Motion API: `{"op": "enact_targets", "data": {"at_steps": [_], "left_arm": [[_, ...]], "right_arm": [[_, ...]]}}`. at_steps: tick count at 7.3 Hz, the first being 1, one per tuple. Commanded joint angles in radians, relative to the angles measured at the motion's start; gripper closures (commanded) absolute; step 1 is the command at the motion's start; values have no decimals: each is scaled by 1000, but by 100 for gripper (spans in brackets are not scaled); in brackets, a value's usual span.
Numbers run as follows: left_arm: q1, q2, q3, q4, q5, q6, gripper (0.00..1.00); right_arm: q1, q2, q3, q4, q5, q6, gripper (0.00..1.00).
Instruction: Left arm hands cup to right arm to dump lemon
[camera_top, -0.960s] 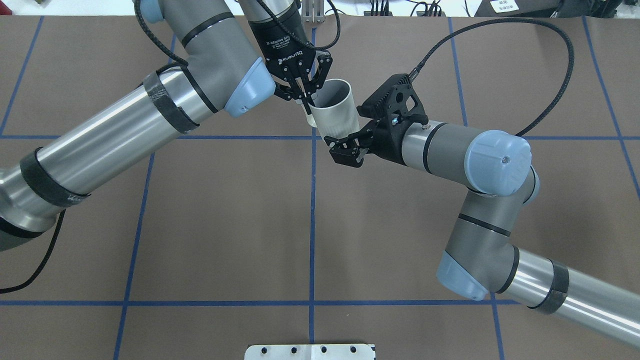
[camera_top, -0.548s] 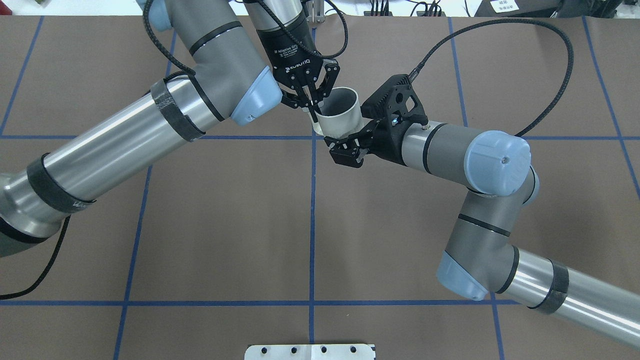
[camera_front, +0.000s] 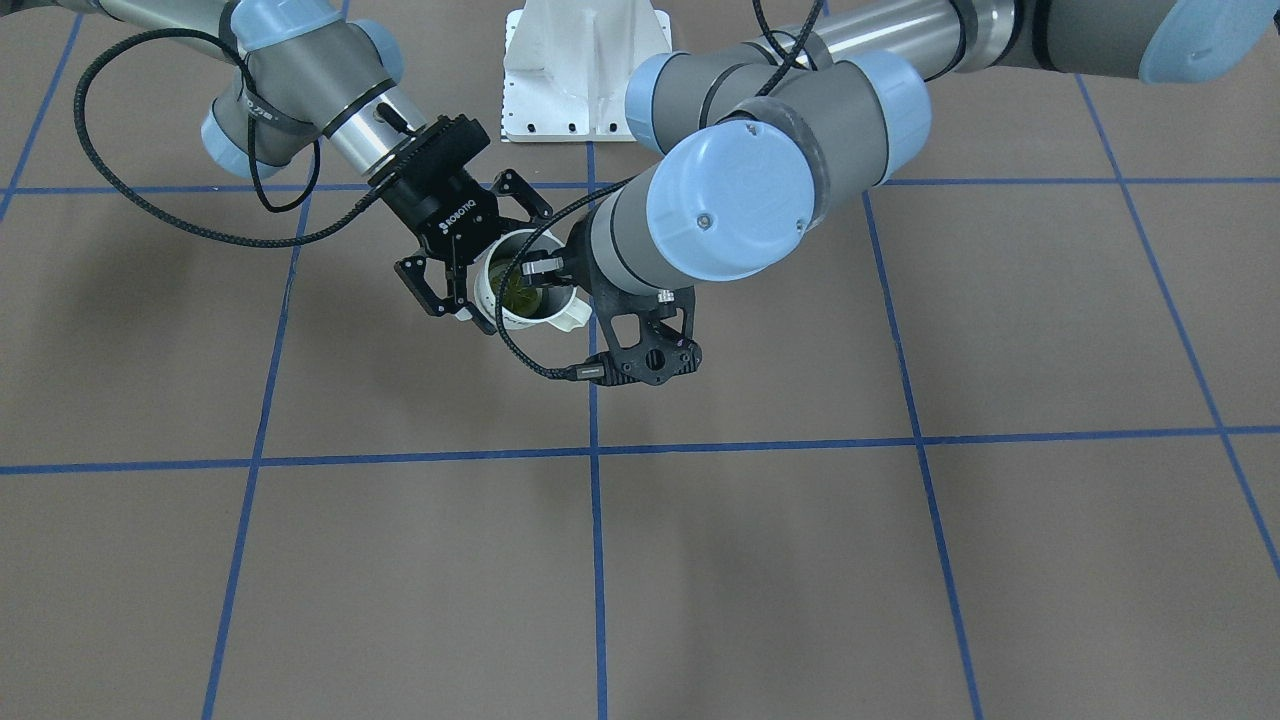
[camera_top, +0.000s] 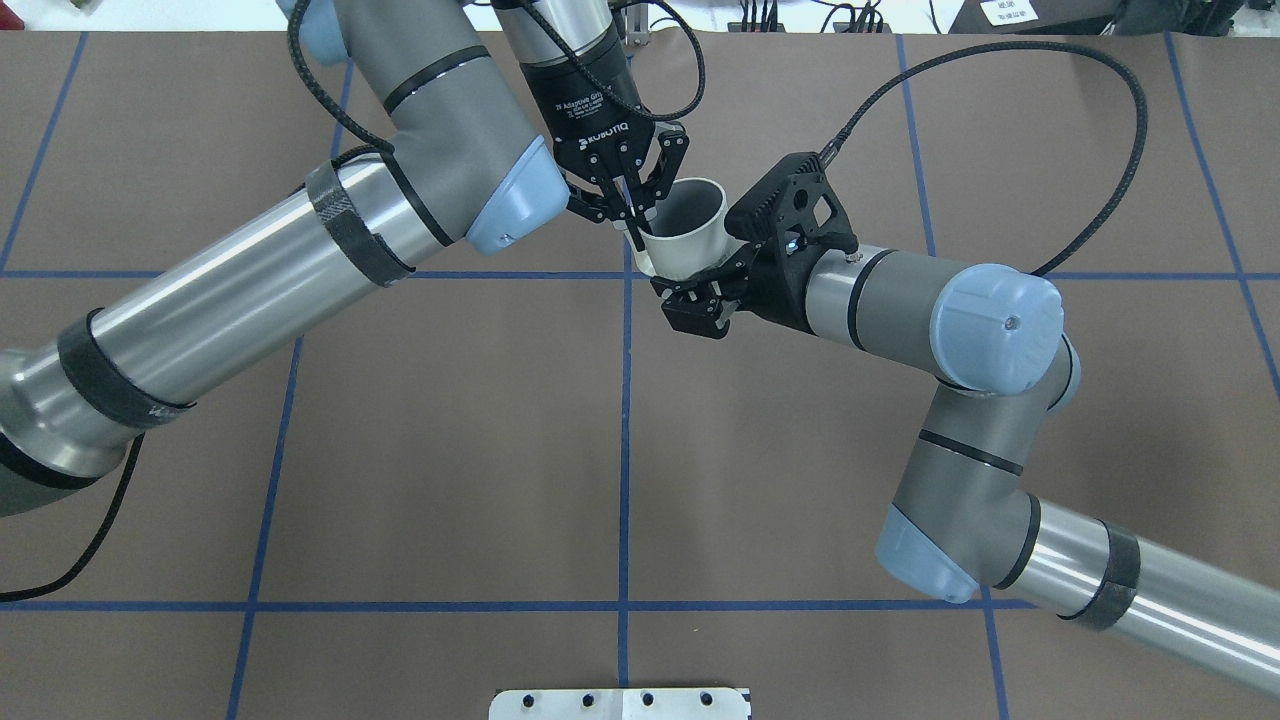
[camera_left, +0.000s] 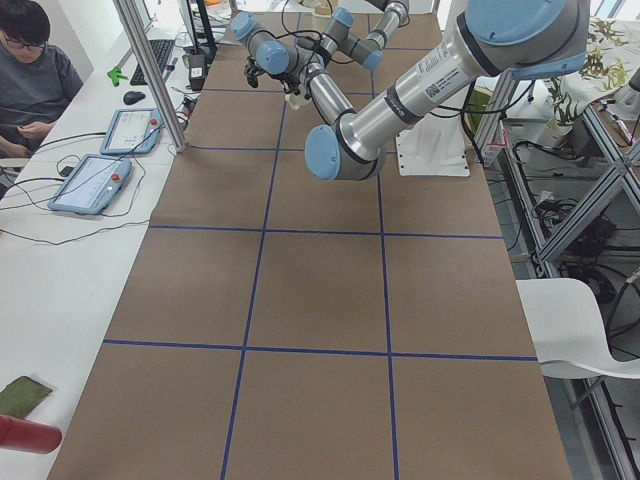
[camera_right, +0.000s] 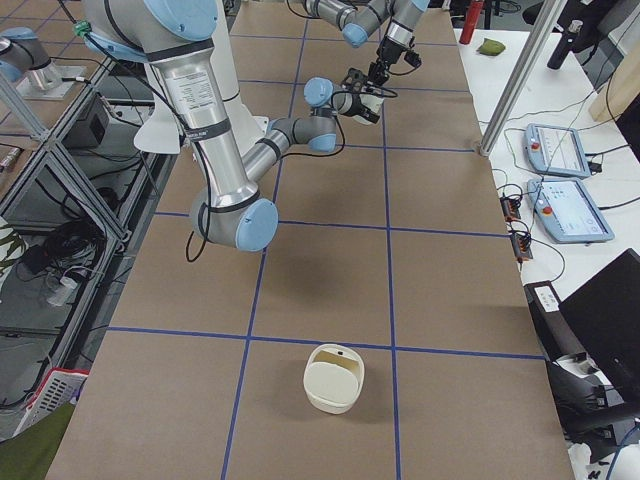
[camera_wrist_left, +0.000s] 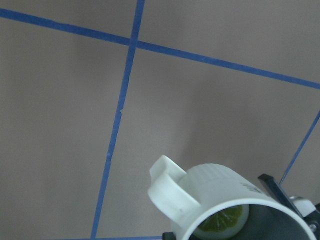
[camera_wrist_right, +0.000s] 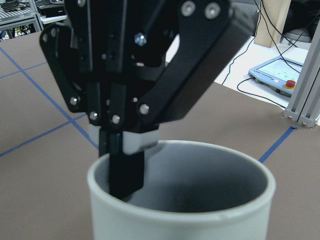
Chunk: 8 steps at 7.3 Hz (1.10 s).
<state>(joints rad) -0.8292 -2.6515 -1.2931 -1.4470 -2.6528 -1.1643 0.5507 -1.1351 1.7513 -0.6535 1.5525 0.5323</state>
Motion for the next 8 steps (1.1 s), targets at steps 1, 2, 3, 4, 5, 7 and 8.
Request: {"op": "enact_targets", "data": {"at_steps": [1,2,3,4,5,7,8], "left_arm": [[-1,2,0,-1,-1,0,100],[-2,2,0,0,-1,0,100],[-2,2,0,0,-1,-2,100],[-4,5,1,-12,-1,11,27],[-2,21,3,-109,7,-1,0],[-5,35,1,-131,5,-37,0],[-7,35,1,-131,4,-37,0]], "right_arm": [[0,0,2,-2,0,8,12],[0,0,2,-3,0,11,22],[-1,1,2,-6,0,14,33],[-3,0,4,-8,1,15,51],[-3,-3,4,-8,1,18,60],[-5,-6,4,-8,1,18,62],[-5,-9,4,-8,1,18,63]]}}
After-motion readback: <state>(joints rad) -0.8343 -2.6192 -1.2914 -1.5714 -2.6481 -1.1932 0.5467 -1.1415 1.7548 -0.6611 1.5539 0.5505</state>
